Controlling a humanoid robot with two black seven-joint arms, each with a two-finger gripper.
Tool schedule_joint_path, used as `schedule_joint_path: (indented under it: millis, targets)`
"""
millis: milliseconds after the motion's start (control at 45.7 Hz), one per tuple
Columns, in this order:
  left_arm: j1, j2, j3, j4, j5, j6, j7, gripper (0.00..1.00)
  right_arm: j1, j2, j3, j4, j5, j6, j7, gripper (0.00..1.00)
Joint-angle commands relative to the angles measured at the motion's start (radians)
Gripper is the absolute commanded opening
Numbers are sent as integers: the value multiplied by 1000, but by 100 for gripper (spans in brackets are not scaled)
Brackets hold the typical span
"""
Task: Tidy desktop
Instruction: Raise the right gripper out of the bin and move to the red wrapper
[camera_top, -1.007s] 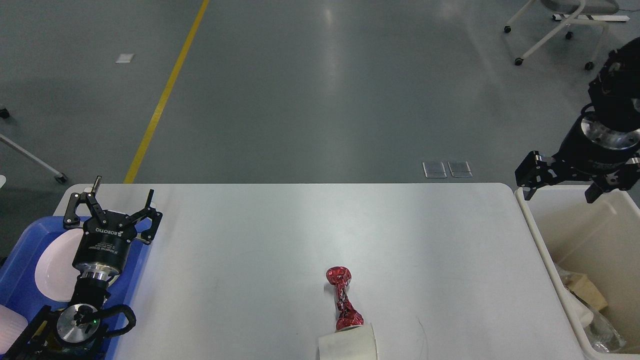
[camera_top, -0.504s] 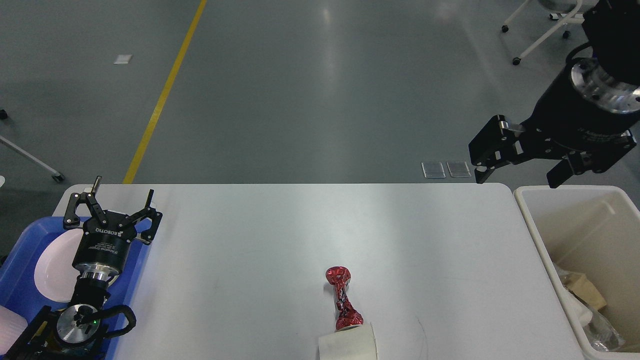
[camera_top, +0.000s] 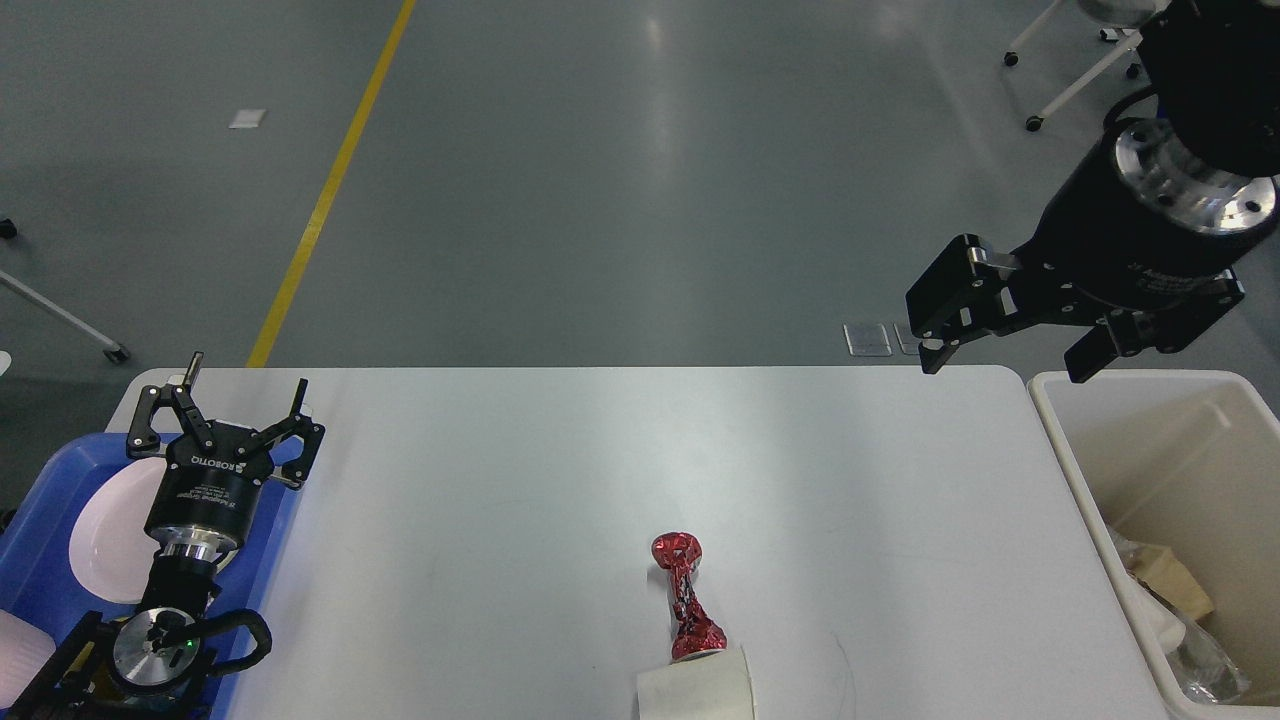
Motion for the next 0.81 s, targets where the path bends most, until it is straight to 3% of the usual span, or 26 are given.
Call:
schedule_joint_path:
  millis: [0, 372, 548, 788]
  targets:
    - [0, 0, 0, 0, 0, 0, 0, 96, -17, 2, 2, -1, -2, 0, 1, 100]
    - [0, 0, 0, 0, 0, 0, 0, 96, -98, 2, 99, -24, -10, -40, 1, 100]
    - [0, 0, 0, 0, 0, 0, 0, 96, -218, 5, 184, -24, -37, -233, 0, 100]
    - [0, 0, 0, 0, 0, 0, 0, 96, -502, 79, 385, -58, -180, -407, -3, 100]
